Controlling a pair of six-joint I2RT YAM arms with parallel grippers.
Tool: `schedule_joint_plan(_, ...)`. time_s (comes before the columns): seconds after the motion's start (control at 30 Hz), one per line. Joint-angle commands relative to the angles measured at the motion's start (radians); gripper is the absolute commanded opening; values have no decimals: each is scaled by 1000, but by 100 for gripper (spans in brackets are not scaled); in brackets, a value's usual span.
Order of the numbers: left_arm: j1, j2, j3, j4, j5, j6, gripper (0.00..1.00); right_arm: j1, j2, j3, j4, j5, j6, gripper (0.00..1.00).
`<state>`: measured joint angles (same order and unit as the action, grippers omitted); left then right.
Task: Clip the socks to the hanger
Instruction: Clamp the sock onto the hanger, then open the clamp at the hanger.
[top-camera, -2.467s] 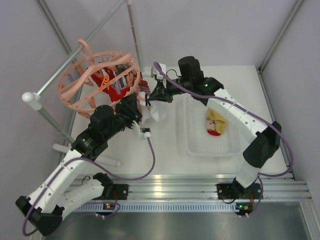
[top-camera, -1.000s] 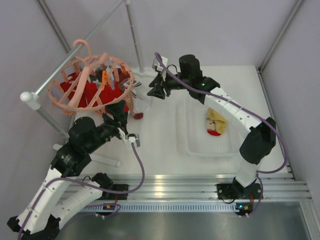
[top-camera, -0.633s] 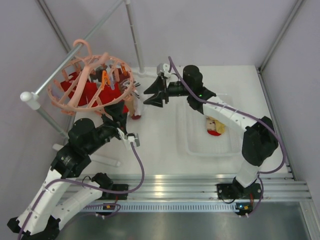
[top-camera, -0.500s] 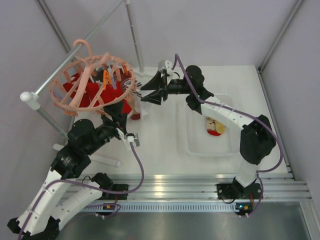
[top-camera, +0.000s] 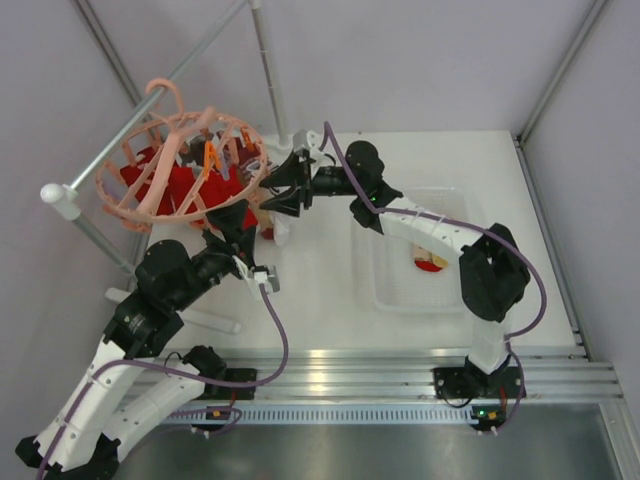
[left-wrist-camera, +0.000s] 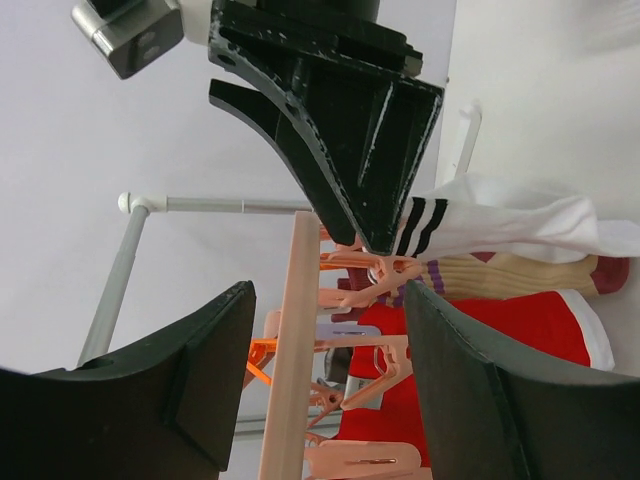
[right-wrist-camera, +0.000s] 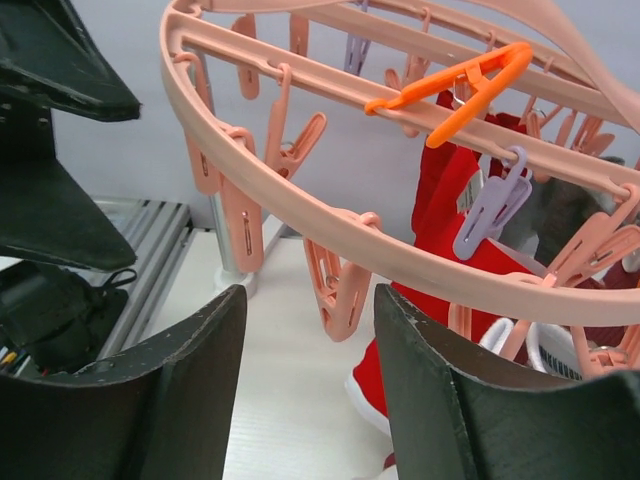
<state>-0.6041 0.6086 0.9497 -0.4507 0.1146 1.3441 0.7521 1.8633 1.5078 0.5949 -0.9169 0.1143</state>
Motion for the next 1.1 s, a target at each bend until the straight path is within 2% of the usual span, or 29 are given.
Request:
schedule_joint_plan(0.0, -3, -6, -2, 63, -7, -26, 66, 27, 14, 65, 6, 62, -76, 54)
schedule_joint_plan(0.33, -3, -3, 3, 67, -16, -45, 66, 55, 85, 112, 43, 119, -44, 59)
schedule_joint_plan(0.6, -3, 22, 31, 73, -32, -72, 65, 55, 100, 108, 43, 110, -47, 56)
schedule_joint_plan(0.63, -3, 22, 32, 75, -29, -74, 65, 55, 102, 106, 42, 108, -47, 54)
schedule_joint_plan(0.67, -3, 22, 32, 73, -26, -74, 65, 53, 96, 103, 40, 105, -47, 45)
schedule_joint_plan(0.77, -3, 22, 37, 70, -18, -77, 65, 52, 77, 94, 20, 95, -53, 30)
schedule_joint_plan(0.87, -3, 26, 52, 58, -3, -92, 63, 44, 45, 88, -39, 69, -79, 18)
schedule_joint_plan(0.93, -3, 33, 72, 47, 14, -106, 59, 44, 27, 86, -90, 52, -105, 16)
schedule_joint_plan(1.07, -3, 57, 116, -2, 54, -126, 51, 44, -32, 92, -235, -13, -183, 3)
